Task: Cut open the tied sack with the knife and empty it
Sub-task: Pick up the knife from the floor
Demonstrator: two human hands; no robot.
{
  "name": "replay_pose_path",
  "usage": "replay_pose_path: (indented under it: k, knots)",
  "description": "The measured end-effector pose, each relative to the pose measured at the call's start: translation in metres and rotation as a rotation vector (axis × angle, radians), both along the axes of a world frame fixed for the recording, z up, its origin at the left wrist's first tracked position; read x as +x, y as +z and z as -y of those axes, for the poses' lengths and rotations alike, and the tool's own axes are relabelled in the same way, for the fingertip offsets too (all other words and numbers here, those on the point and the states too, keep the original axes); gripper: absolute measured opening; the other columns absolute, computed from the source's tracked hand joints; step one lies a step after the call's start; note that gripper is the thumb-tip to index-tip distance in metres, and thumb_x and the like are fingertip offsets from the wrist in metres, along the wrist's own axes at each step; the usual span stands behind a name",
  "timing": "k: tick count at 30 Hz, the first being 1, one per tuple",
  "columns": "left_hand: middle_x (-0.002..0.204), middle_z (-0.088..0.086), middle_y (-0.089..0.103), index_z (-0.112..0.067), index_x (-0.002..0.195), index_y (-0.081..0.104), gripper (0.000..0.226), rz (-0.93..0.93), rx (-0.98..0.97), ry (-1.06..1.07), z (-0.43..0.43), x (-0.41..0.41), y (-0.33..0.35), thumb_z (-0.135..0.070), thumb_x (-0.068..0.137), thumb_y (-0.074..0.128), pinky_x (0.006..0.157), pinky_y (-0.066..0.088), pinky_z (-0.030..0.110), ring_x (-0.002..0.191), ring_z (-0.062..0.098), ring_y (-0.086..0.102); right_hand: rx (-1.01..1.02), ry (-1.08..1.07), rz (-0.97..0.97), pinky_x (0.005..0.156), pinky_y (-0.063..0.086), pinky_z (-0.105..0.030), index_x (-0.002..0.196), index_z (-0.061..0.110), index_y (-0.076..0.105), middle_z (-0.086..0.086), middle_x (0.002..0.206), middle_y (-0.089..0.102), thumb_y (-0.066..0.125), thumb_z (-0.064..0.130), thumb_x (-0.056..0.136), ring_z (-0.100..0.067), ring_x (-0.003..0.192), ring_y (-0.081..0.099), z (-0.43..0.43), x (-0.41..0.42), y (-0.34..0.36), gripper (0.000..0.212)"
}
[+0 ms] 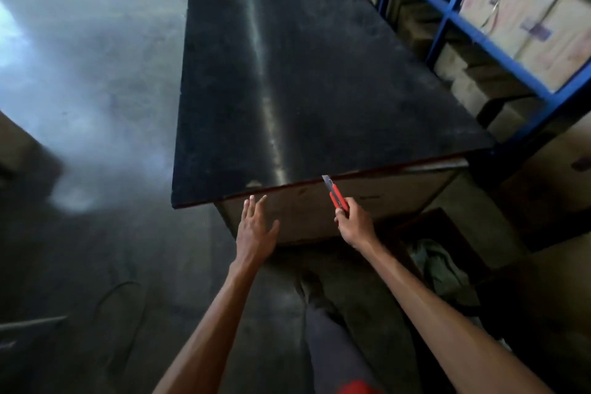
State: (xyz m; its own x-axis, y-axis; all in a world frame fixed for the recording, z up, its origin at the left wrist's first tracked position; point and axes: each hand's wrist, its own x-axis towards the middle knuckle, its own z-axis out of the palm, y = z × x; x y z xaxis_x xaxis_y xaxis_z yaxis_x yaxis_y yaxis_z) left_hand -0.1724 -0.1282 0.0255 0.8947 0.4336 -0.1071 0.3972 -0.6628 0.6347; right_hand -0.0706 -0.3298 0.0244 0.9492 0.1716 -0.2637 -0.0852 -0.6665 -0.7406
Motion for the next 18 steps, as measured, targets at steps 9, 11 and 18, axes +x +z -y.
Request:
replay_pose_path:
  k: [9,11,18]
  knots:
    - [0.171,0.016,0.01,-0.015,0.163,0.023,0.073,-0.193,0.044,0.065,-0.061,0.159,-0.056,-0.028,0.1,0.057,0.129,0.016,0.037,0.16,0.03,0.005,-0.219,0.045,0.101,0.1,0.042,-0.043,0.145,0.01,0.047,-0.023,0.118,0.059,0.051,0.014,0.1,-0.038,0.115,0.052,-0.079,0.185,-0.061,0.045]
    - [0.172,0.016,0.005,-0.016,0.163,0.019,0.075,-0.241,0.087,0.049,-0.072,0.186,-0.068,-0.031,0.1,0.057,0.129,0.017,0.038,0.16,0.031,0.002,-0.259,0.078,0.109,0.1,0.039,-0.042,0.146,0.015,0.048,-0.02,0.114,0.057,0.054,0.013,0.098,-0.038,0.112,0.049,-0.093,0.214,-0.077,0.048]
    - [0.171,0.016,-0.007,-0.018,0.165,0.009,0.078,-0.342,0.128,0.129,-0.09,0.245,-0.106,-0.041,0.103,0.051,0.13,0.009,0.045,0.159,0.031,-0.01,-0.366,0.084,0.185,0.09,0.042,-0.04,0.135,0.02,0.057,-0.01,0.109,0.056,0.064,0.008,0.088,-0.031,0.1,0.051,-0.13,0.269,-0.116,0.049]
